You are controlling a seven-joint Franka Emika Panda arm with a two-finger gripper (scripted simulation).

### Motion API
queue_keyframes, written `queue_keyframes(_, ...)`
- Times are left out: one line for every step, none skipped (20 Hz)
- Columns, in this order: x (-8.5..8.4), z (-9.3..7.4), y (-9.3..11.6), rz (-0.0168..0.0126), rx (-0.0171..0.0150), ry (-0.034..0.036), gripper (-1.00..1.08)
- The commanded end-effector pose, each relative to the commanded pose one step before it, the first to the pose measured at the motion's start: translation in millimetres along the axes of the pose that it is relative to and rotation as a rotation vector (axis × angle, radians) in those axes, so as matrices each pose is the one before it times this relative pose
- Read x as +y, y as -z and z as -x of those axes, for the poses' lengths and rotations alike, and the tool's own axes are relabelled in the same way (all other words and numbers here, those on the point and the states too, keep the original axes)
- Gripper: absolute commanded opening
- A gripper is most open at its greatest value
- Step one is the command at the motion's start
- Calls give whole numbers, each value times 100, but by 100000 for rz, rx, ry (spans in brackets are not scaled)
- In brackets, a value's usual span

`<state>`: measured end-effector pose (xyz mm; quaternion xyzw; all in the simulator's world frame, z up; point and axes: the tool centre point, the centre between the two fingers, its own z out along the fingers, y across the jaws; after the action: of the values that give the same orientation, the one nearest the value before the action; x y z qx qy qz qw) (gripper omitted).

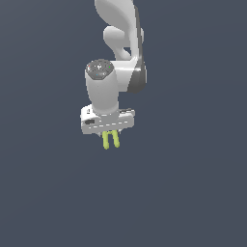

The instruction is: Pick up the object and move it to a goal position.

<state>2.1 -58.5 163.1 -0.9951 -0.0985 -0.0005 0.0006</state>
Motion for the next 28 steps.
queue_keyframes(2061,-164,2456,-57,-55,70,-100)
queue_keyframes(822,-94,960,0,0,0,-100)
queue_keyframes(819,-97,955,0,0,0,-100)
queue_keyframes(817,-100,950,0,0,0,-100)
queue_keyframes(813,-103,943,0,0,0,-100)
queue_keyframes(805,-106,930,0,0,0,-100)
queue_keyframes(768,-105,885,0,0,0,-100)
queue_keyframes(729,-104,838,0,0,0,-100)
queue_keyframes(721,-89,802,37,-5,-58,-100)
queue_keyframes(663,-102,757,0,0,0,-100)
queue_keyframes(631,-101,718,0,0,0,-100)
queue_keyframes(588,-98,666,0,0,0,-100)
queue_keyframes(540,-94,616,61,-23,-24,-100)
queue_keyframes(498,-89,561,0,0,0,-100)
queue_keyframes(455,-83,511,0,0,0,-100)
queue_keyframes(413,-78,463,0,0,0,-100)
queue_keyframes(374,-75,417,0,0,0,-100)
queue_keyframes(336,-72,374,0,0,0,-100)
queue_keyframes(309,-63,338,53,-19,-39,-100)
queue_keyframes(271,-64,299,0,0,0,-100)
queue_keyframes(243,-59,268,0,0,0,-100)
queue_keyframes(216,-53,238,0,0,0,-100)
queue_keyframes(190,-47,209,0,0,0,-100)
queue_keyframes(165,-42,181,0,0,0,-100)
queue_keyframes(140,-37,154,0,0,0,-100)
queue_keyframes(116,-32,127,0,0,0,-100)
queue_keyframes(93,-28,100,0,0,0,-100)
queue_keyframes(69,-24,75,0,0,0,-100)
